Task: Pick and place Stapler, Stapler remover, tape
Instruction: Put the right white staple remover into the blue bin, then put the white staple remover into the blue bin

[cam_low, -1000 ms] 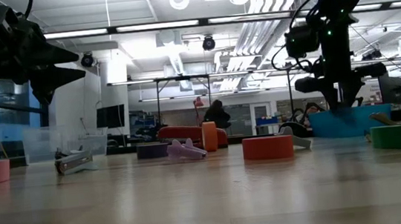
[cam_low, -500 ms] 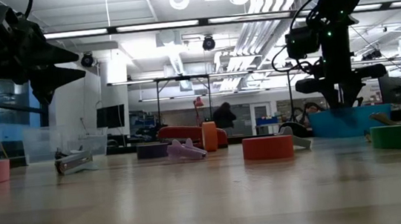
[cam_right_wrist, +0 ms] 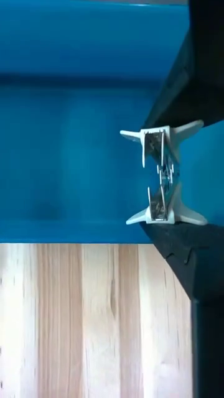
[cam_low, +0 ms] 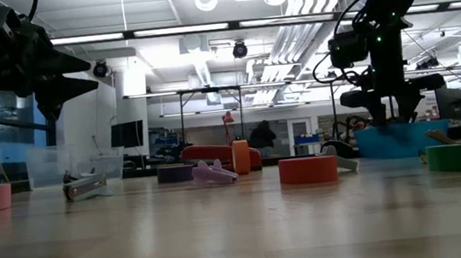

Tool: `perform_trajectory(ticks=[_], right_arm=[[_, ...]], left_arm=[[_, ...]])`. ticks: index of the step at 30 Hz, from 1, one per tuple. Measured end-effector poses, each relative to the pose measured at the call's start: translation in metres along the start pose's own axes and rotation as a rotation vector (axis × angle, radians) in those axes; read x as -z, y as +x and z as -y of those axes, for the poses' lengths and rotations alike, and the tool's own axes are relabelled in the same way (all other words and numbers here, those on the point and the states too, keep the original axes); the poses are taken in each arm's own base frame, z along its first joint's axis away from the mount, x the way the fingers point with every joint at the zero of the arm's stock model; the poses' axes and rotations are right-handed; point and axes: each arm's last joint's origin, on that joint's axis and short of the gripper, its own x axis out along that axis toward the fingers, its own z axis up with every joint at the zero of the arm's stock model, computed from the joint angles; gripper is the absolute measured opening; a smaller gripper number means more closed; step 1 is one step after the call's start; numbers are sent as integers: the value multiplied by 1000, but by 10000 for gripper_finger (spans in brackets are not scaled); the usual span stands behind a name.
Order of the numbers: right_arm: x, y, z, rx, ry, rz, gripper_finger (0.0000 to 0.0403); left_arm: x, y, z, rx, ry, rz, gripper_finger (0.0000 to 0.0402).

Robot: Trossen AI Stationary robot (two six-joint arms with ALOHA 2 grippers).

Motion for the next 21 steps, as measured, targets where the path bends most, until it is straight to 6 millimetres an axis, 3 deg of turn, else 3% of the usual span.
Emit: perform_trajectory(ticks=[16, 21], right_arm=[[-2, -20, 10, -50, 29, 77, 240], [4, -30, 7, -143, -13, 49, 240]], left_arm=[[0, 0, 0, 0, 0, 0, 195], [0, 0, 0, 0, 0, 0, 195]])
